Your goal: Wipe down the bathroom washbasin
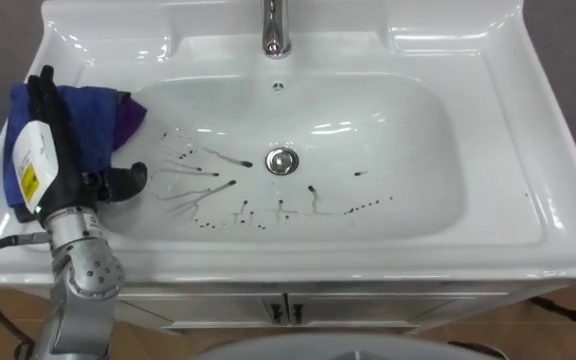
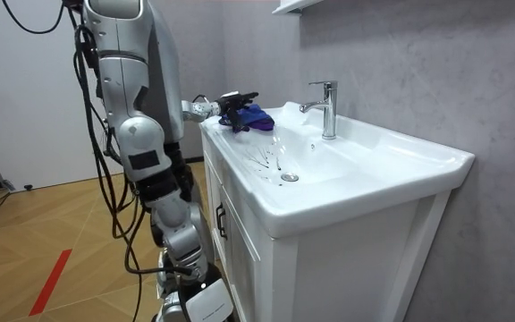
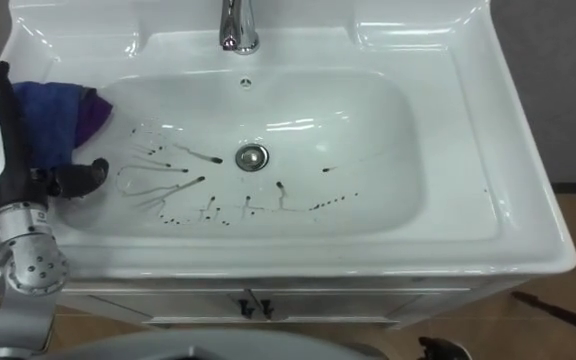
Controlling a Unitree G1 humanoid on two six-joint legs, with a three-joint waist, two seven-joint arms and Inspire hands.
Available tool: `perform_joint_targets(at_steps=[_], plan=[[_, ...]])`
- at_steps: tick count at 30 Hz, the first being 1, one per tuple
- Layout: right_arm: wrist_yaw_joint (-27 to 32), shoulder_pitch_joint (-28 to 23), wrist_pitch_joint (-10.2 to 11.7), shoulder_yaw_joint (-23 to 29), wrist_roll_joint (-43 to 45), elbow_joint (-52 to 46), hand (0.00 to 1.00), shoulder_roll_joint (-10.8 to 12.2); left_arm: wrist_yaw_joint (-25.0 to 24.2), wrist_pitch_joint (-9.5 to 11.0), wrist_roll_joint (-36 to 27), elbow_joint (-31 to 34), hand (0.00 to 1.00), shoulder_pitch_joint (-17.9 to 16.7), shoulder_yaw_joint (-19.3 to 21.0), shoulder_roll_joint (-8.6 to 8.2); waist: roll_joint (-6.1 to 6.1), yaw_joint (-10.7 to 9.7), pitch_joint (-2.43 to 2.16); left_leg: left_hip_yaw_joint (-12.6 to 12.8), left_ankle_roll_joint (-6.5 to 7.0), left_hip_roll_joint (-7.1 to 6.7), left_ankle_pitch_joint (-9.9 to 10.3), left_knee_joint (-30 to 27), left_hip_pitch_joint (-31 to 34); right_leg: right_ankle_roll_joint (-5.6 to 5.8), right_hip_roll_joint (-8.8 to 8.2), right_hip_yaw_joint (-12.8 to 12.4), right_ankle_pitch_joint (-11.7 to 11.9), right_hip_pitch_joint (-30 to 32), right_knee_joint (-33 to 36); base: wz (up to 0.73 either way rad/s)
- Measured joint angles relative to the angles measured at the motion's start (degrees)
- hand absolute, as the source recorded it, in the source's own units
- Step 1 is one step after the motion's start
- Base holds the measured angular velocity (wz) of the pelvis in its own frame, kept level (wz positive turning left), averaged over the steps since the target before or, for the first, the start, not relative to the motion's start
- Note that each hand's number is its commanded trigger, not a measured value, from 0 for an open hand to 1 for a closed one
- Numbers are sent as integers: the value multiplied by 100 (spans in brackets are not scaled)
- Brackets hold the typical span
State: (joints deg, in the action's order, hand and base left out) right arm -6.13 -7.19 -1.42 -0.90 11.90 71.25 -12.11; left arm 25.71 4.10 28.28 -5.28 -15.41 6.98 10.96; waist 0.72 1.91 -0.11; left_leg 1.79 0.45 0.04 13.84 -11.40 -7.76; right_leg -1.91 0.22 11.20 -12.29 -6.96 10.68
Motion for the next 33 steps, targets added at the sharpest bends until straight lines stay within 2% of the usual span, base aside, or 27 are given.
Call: perform_joint_targets(at_steps=[3,6,9,19,22,24,28,29,30,31,32,33], plan=[[3,-79,-62,7,14,-17,0,2,38,-2,1,-119,0,-58,15,0,-29,10,4,4,0,3,0,10,-4,-1,4,-8,0,-38,4,0],[10,-103,-123,3,4,-11,0,18,84,-32,15,-483,0,-108,15,0,-19,17,-15,16,0,2,0,9,-8,0,6,-13,0,-60,-4,0],[5,-130,-195,5,-13,-8,0,-9,128,-38,150,-541,0,-163,45,8,-26,34,-16,46,0,5,0,9,-37,-3,0,-48,1,-7,0,-6],[-31,-124,-352,6,-3,-89,0,-31,159,-16,166,-889,0,-158,129,100,29,23,-35,109,0,17,1,6,-58,-28,1,-254,-15,115,119,-10],[-32,-142,-348,5,-2,-205,0,-31,162,25,173,-963,0,-168,141,101,31,24,-38,112,0,20,1,7,-74,-28,2,-262,-15,99,113,-2],[-31,-151,-318,5,-4,-266,0,-33,251,134,258,-1096,0,-171,150,103,28,32,-39,116,0,21,1,7,-80,-29,3,-261,-15,97,112,0],[-33,-157,-313,5,-2,-266,0,-32,296,230,318,-1165,0,-171,153,104,22,66,-41,113,0,20,1,7,-70,-29,2,-243,-15,97,110,0],[-33,-160,-317,6,-3,-267,0,-32,296,240,328,-1166,5,-167,154,103,18,87,-41,115,0,20,1,8,-54,-29,3,-234,-15,98,108,0],[-33,-161,-318,7,-3,-268,0,-33,296,241,333,-1166,44,-157,154,103,14,117,-42,114,0,21,1,9,-52,-29,3,-233,-15,99,103,0],[-33,-161,-318,7,-3,-270,0,-33,296,242,340,-1166,66,-156,154,103,13,131,-43,113,0,21,1,10,-52,-29,3,-233,-15,97,100,0],[-33,-162,-317,8,-6,-274,0,-33,296,245,357,-1166,81,-156,154,103,11,150,-45,110,0,20,1,10,-54,-29,2,-231,-15,92,98,0],[-33,-162,-316,9,-14,-284,0,-33,295,245,359,-1166,100,-157,154,103,10,153,-45,106,0,19,1,11,-54,-29,2,-224,-15,79,99,3]])
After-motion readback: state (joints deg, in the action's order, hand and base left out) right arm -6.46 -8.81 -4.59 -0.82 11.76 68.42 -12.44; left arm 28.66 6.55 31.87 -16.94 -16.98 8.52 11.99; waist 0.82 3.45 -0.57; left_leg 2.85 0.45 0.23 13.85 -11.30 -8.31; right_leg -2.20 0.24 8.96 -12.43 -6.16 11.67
